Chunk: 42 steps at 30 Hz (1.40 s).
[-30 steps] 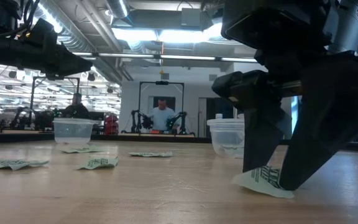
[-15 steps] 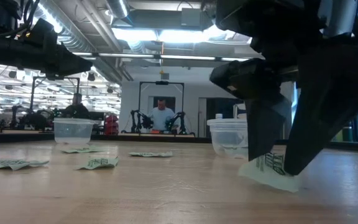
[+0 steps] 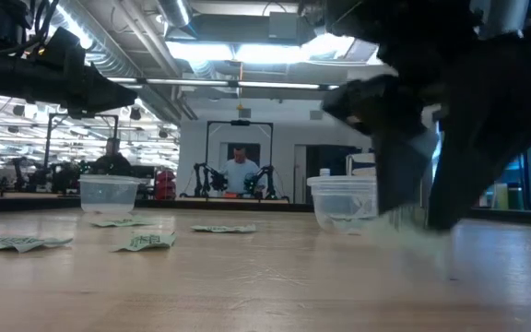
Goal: Pick and place Stevia / Truvia into bins
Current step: Put the green stevia packet into the circular transparent container
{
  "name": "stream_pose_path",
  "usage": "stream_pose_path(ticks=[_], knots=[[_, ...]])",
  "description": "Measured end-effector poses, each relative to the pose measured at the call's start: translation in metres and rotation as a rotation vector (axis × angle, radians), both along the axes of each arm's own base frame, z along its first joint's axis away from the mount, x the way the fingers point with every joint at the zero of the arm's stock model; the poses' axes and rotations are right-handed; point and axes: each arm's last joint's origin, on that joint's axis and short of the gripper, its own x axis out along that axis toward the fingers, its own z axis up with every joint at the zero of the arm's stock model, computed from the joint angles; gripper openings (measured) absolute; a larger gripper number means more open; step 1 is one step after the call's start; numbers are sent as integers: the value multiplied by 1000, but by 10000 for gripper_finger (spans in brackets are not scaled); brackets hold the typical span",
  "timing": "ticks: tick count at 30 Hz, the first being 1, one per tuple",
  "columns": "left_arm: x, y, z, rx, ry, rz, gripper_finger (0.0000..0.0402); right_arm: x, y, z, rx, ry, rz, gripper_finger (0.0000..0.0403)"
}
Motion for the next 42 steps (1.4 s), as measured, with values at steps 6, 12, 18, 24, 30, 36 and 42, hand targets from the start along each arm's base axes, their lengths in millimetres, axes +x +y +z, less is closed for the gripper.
stream_pose_path(ticks=[6, 12, 18, 24, 30, 36, 42], knots=[[0, 0, 0, 0, 0, -1, 130, -4, -28, 42, -13, -63, -157, 144], [0, 0, 0, -2, 0, -3, 130, -15, -64, 74, -117, -99, -343, 145], [0, 0, 0, -4, 3, -3, 130, -7, -93, 67, -138, -62, -451, 145], [0, 0, -1, -11, 3, -4, 130, -9, -114, 47, -176, 28, -527, 145], [0, 0, -1, -27, -3, -4, 130, -7, -122, 46, -168, 27, -555, 145], [0, 0, -2, -29, 2, -4, 130, -6, -122, 44, -117, 37, -571, 145], [0, 0, -2, -30, 2, -4, 130, -2, -121, 35, -117, 61, -592, 145]])
